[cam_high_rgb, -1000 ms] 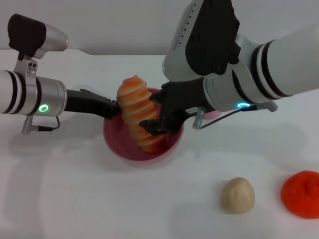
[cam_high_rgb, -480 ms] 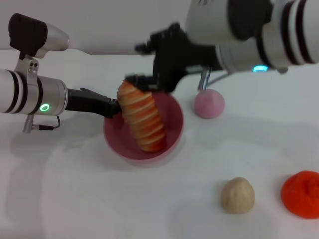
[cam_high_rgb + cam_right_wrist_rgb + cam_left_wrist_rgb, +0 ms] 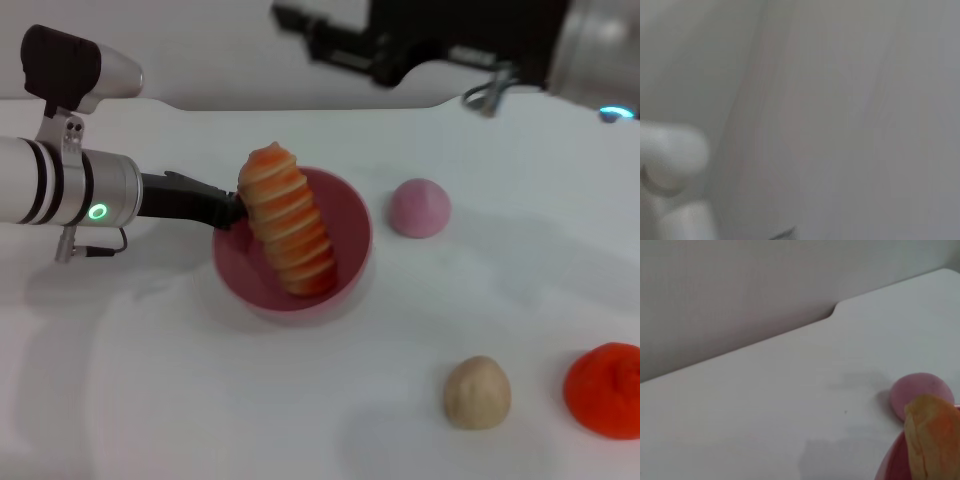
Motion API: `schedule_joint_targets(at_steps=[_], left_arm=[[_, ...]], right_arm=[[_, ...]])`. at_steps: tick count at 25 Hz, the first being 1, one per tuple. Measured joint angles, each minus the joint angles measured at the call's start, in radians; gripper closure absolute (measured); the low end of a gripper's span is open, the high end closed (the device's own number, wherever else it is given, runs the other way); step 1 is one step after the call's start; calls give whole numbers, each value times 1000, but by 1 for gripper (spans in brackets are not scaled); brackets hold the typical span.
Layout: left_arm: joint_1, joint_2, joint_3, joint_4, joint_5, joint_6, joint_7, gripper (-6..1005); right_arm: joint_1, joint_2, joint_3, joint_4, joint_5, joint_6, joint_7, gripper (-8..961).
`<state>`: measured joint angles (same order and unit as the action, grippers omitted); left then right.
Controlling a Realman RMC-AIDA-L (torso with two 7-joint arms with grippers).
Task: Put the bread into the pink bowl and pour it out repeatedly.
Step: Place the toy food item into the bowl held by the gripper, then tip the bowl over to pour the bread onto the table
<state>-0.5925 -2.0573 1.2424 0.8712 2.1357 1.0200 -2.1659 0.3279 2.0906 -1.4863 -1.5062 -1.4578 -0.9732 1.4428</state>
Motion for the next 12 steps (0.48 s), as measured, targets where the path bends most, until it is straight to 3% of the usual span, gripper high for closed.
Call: schedule_joint_targets(at_steps=[6,12], left_arm=[[-19,-5,15,-11,-9,-28,-9,956],[-27,-6,61,-14,-60,-83,-6,956]], right_arm=[[-146,-5,-8,144,552,-36,-650,374],[-222,-9,8,355,965,-200,-1006,374]])
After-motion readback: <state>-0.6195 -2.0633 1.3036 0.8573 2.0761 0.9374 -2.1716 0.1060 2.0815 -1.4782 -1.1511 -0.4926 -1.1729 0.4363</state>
